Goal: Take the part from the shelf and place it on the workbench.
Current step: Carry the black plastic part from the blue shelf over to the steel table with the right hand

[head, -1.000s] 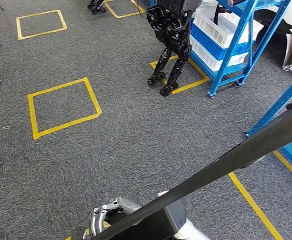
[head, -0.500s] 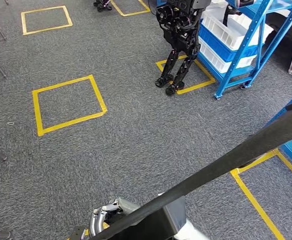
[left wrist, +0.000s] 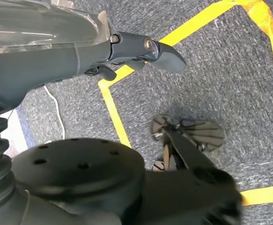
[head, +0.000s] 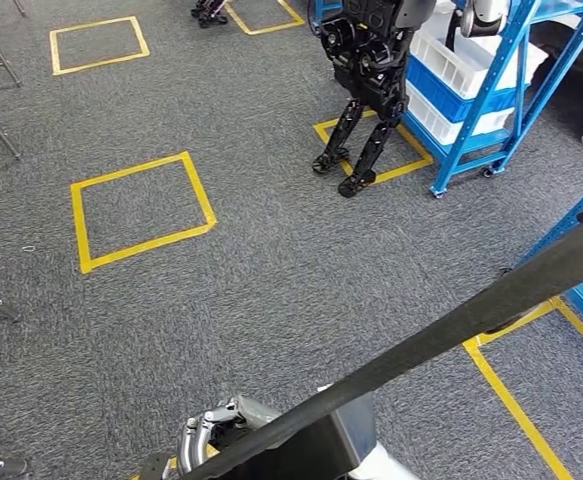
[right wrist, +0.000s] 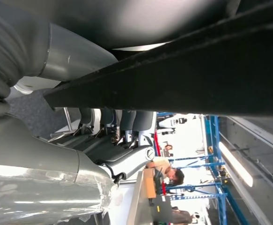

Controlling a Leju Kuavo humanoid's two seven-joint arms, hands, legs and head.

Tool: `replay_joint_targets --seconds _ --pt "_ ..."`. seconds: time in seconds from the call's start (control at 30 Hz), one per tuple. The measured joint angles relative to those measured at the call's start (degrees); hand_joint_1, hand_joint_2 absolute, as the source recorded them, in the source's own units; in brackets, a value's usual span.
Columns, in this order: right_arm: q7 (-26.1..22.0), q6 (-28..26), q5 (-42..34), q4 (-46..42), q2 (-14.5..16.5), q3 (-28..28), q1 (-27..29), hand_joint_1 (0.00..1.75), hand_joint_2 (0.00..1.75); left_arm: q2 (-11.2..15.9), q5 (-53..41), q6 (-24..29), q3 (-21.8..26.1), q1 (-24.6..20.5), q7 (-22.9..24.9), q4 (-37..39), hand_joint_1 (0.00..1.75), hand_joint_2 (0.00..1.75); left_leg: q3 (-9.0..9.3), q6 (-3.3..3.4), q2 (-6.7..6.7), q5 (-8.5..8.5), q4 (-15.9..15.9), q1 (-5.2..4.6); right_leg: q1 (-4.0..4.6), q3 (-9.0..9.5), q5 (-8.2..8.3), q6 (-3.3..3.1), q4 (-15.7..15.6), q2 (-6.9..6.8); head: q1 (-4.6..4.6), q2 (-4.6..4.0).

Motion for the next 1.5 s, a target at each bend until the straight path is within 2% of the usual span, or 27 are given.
replay_joint_targets --seconds 0.07,0.2,0.27,0.33,0.37,0.4,0.47,0.53,0.6,0.67,0.73,0.77,0.83,0.87,0.9,0.93,1.0,1.07,1.1,1.17,1.2,1.27,1.3,1.37,1.4,1.43,1.5 --pt "0.0 0.0 0.0 0.0 0.0 0.0 0.0 1.75 1.75 0.0 -0.2 0.0 0.0 -0.1 0.0 0.0 0.0 1.75 1.5 0.56 0.06 0.69 -3.4 -0.1 0.11 -0.5 -0.3 0.74 0.7 0.04 -0.01 0.0" --pt "-0.1 -0.1 0.3 -0.2 0.0 0.0 -0.1 1.75 1.75 0.0 -0.3 0.0 0.0 0.2 0.0 0.0 0.0 1.75 1.31 2.3 -0.19 0.75 -3.6 -0.42 -0.16 -1.04 -1.19 1.61 1.8 0.05 0.22 0.0" --pt "-0.2 -0.2 0.7 -0.3 0.0 0.0 -0.2 1.75 1.75 0.0 -0.4 0.0 0.0 0.1 0.0 0.0 0.0 1.75 1.32 2.86 -0.35 0.87 -3.7 -0.43 -0.25 -3.1 -4.33 1.91 6.8 0.1 0.36 0.0" --pt "-0.3 -0.3 1.0 -0.4 -0.1 0.0 -0.2 1.75 1.75 0.1 -0.4 0.1 0.0 0.1 0.0 0.0 0.0 1.75 1.28 3.11 -0.67 0.87 -3.7 -0.62 -0.26 -6.61 -7.83 1.95 14.7 0.11 0.43 0.0" --pt "-0.4 -0.3 1.1 -0.4 -0.1 0.0 -0.1 1.75 1.75 0.1 -0.4 0.1 0.0 0.2 0.0 0.0 0.0 1.75 1.3 3.15 -0.96 0.87 -3.7 -0.74 -0.25 -7.77 -8.43 1.89 17.2 0.15 0.43 0.0" --pt "-0.4 -0.3 1.2 -0.4 -0.1 0.0 -0.1 1.75 1.75 0.1 -0.4 0.1 0.0 0.2 0.0 0.0 0.0 1.75 1.33 3.17 -1.37 0.87 -3.7 -0.85 -0.23 -8.0 -7.94 1.74 17.6 0.25 0.43 0.0" --pt "-0.4 -0.4 1.2 -0.4 -0.1 0.0 -0.2 1.75 1.75 0.1 -0.4 0.1 0.0 0.2 0.0 0.0 0.0 1.75 1.51 3.19 -2.48 0.88 -3.7 -1.02 -0.08 -5.38 -4.08 1.14 11.9 1.17 0.43 0.0" --pt "-0.5 -0.4 1.3 -0.5 -0.1 0.0 -0.2 1.75 1.75 0.0 -0.4 0.1 0.0 0.0 0.0 0.0 0.0 1.75 1.51 3.05 -3.64 0.97 -3.7 -0.99 0.1 -2.02 -0.81 0.35 4.7 3.51 0.39 0.0" --pt "-0.5 -0.4 1.4 -0.5 -0.1 0.0 -0.3 1.75 1.75 -0.1 -0.5 0.1 0.0 -0.1 0.0 0.0 0.0 1.75 1.19 2.61 -4.62 1.22 -3.8 -0.68 0.3 -0.89 -0.14 -0.08 2.0 4.69 0.44 0.0" --pt "-0.6 -0.4 1.4 -0.6 -0.1 0.0 -0.4 1.75 1.75 0.0 -0.5 0.1 0.0 0.0 0.0 0.0 0.0 1.75 0.95 2.01 -5.29 1.43 -4.0 -0.47 0.32 -0.46 0.0 -0.24 0.9 3.59 0.5 0.0" --pt "-0.8 -0.4 1.6 -0.8 0.0 0.0 -0.5 1.75 1.75 0.0 -0.5 0.1 0.1 0.1 0.0 0.0 0.0 1.75 0.1 1.59 -3.97 0.22 -2.6 -0.66 0.09 0.2 0.29 -0.53 -0.7 2.22 0.41 0.0" --pt "-0.9 -0.4 1.6 -0.8 0.0 0.0 -0.5 1.75 1.75 0.0 -0.6 0.1 0.1 0.0 0.0 0.0 0.0 1.75 -1.05 1.43 -2.79 -1.23 -0.2 -0.72 -0.02 0.38 0.43 -0.67 -1.1 1.48 0.37 0.0" --pt "-1.0 -0.4 1.8 -0.8 0.0 0.0 -0.4 1.75 1.75 0.1 -0.6 0.2 0.1 -0.1 0.0 0.0 0.0 1.75 -4.49 0.99 -1.09 -4.42 6.9 -0.69 0.08 0.36 0.42 -0.89 -1.2 0.08 0.37 0.0" --pt "-1.0 -0.4 1.8 -0.8 0.0 0.0 -0.3 1.75 1.75 0.1 -0.6 0.2 0.1 -0.1 0.0 0.0 0.0 1.75 -5.77 0.77 -0.74 -5.22 9.6 -0.6 0.12 0.32 0.35 -0.9 -1.1 -0.64 0.39 0.0" --pt "-1.1 -0.4 1.9 -0.8 0.0 0.0 -0.3 1.75 1.75 0.1 -0.7 0.2 0.1 -0.1 0.0 0.0 0.0 1.75 -6.09 0.59 -0.47 -4.99 10.5 -0.51 0.13 0.33 0.26 -0.86 -1.0 -1.33 0.38 0.0" --pt "-1.1 -0.4 1.9 -0.8 0.0 0.0 -0.3 1.75 1.75 0.2 -0.7 0.2 0.1 -0.1 0.0 0.0 0.0 1.75 -5.25 0.44 -0.15 -3.74 9.0 -0.43 0.12 0.4 0.15 -0.76 -1.0 -1.94 0.37 0.0" --pt "-1.1 -0.4 1.9 -0.8 0.0 0.0 -0.3 1.75 1.75 0.2 -0.8 0.2 0.1 -0.1 0.1 0.0 0.0 1.75 -1.36 0.3 1.63 -0.41 1.6 -0.42 0.12 0.58 -0.22 -0.32 -0.7 -3.01 0.35 0.0" --pt "-1.1 -0.4 2.0 -0.8 0.0 0.0 -0.4 1.75 1.75 0.3 -0.9 0.2 0.1 -0.2 0.1 0.0 0.0 1.75 1.1 0.87 3.21 1.08 -3.5 -0.68 0.41 0.51 -0.66 0.26 -0.1 -3.86 0.43 0.0" --pt "-1.1 -0.4 2.0 -0.9 -0.1 0.0 -0.4 1.75 1.75 0.3 -0.9 0.2 0.1 -0.2 0.1 0.0 0.0 1.75 1.3 1.28 3.41 0.95 -4.1 -0.9 0.55 0.47 -0.78 0.49 0.1 -4.29 0.45 0.0" --pt "-1.1 -0.4 2.0 -0.9 0.0 0.0 -0.4 1.75 1.75 0.3 -0.9 0.2 0.1 0.0 0.1 0.0 0.0 1.75 1.12 2.09 2.32 1.18 -4.2 -1.04 0.51 0.55 -0.97 0.88 0.2 -5.08 0.45 0.0" --pt "-1.1 -0.4 2.0 -0.9 0.0 0.1 -0.4 1.75 1.75 0.3 -0.9 0.2 0.1 0.1 0.1 0.0 0.0 1.75 1.11 2.41 1.81 1.29 -4.2 -1.03 0.35 0.54 -1.44 1.15 0.5 -4.68 0.46 0.0" --pt "-1.1 -0.4 2.0 -1.0 -0.1 0.0 -0.4 1.75 1.75 0.3 -0.9 0.3 0.2 0.1 0.1 0.0 0.0 1.75 1.08 3.02 0.81 1.53 -4.4 -0.86 0.06 -0.8 -4.09 1.58 4.1 -2.37 0.57 0.0" --pt "-1.1 -0.4 2.0 -1.1 -0.1 0.0 -0.4 1.75 1.75 0.3 -0.9 0.3 0.2 0.1 0.1 0.0 0.0 1.75 1.02 3.22 0.29 1.59 -4.3 -0.87 -0.03 -2.32 -6.05 1.68 7.7 -0.99 0.64 0.0" --pt "-1.1 -0.4 2.0 -1.1 -0.2 0.0 -0.2 1.75 1.75 0.3 -0.9 0.3 0.2 0.0 0.1 0.0 0.0 1.75 0.93 3.45 -0.92 1.68 -4.3 -1.02 -0.05 -5.87 -8.99 1.65 15.3 0.04 0.67 0.0" --pt "-1.1 -0.4 2.0 -1.1 -0.2 0.0 -0.2 1.75 1.75 0.3 -0.9 0.2 0.2 0.1 0.1 0.0 0.0 1.75 0.91 3.5 -1.58 1.72 -4.3 -1.12 -0.03 -6.81 -9.06 1.55 17.1 0.19 0.67 0.0" --pt "-1.1 -0.4 2.0 -1.1 -0.2 0.0 -0.2 1.75 1.75 0.3 -0.9 0.3 0.2 0.1 0.1 0.0 0.0 1.75 0.94 3.53 -2.28 1.75 -4.3 -1.2 0.0 -6.65 -7.94 1.37 16.4 0.34 0.66 0.0" --pt "-1.1 -0.4 2.0 -1.1 -0.2 0.0 -0.2 1.75 1.75 0.3 -0.9 0.3 0.2 0.1 0.1 0.0 0.0 1.75 1.06 3.54 -3.71 1.79 -4.3 -1.2 0.08 -3.63 -3.56 0.83 9.4 1.84 0.66 0.0"
